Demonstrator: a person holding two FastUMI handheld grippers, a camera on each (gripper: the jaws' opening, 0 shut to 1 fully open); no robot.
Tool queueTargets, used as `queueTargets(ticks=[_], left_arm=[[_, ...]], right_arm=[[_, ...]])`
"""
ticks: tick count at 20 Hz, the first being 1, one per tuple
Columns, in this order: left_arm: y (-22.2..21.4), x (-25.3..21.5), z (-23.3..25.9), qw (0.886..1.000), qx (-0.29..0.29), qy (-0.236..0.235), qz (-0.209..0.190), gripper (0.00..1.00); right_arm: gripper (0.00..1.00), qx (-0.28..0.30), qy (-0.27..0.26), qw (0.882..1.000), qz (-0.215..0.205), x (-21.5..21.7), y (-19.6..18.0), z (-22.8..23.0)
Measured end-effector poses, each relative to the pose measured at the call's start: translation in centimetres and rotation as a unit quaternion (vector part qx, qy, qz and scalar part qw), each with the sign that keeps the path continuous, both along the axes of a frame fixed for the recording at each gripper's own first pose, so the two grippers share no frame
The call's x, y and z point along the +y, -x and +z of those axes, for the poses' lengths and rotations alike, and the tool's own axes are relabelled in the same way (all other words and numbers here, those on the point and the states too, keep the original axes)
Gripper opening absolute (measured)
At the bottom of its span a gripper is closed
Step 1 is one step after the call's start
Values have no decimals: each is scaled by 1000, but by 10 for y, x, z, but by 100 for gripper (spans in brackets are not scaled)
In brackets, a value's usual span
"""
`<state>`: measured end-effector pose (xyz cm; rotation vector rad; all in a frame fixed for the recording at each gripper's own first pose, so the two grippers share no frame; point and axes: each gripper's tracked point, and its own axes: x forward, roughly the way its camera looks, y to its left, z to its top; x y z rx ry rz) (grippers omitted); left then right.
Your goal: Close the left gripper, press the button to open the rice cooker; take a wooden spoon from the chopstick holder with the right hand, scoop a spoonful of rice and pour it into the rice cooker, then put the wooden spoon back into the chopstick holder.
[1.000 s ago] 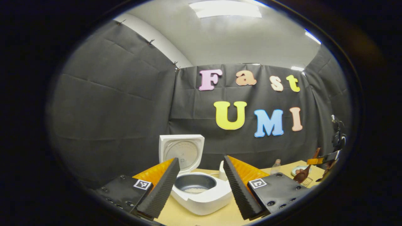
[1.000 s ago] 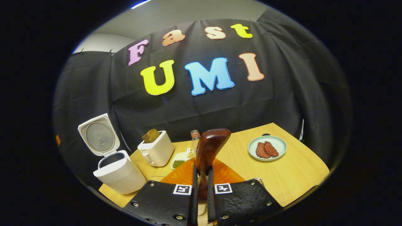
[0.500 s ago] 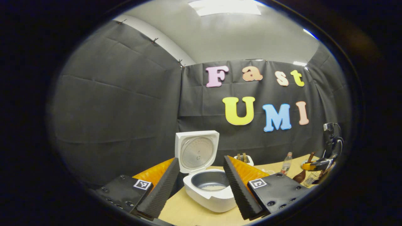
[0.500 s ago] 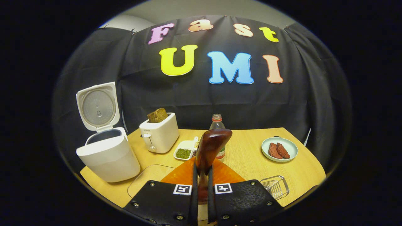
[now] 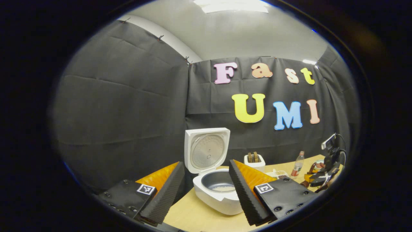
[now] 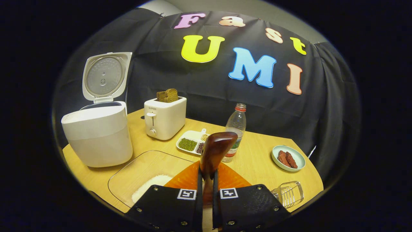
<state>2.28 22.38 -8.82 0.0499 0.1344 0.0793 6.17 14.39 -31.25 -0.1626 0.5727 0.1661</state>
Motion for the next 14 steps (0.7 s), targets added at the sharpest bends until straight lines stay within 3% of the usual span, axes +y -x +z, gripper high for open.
queueTargets(ticks=[5, 10, 12, 14], left_arm=[[-3, -2, 0, 1000, -2, 6, 1, 97], [-2, -10, 0, 1000, -2, 2, -4, 99], [0, -14, -1, 1000, -1, 2, -6, 99], [0, -15, -1, 1000, 0, 2, -7, 97]], right_arm=[[12, 31, -72, 997, 8, 35, 18, -5], [13, 58, -144, 988, -23, 38, 25, 1], [12, 77, -198, 976, -41, 40, 29, 2], [12, 99, -262, 958, -67, 41, 31, 2]])
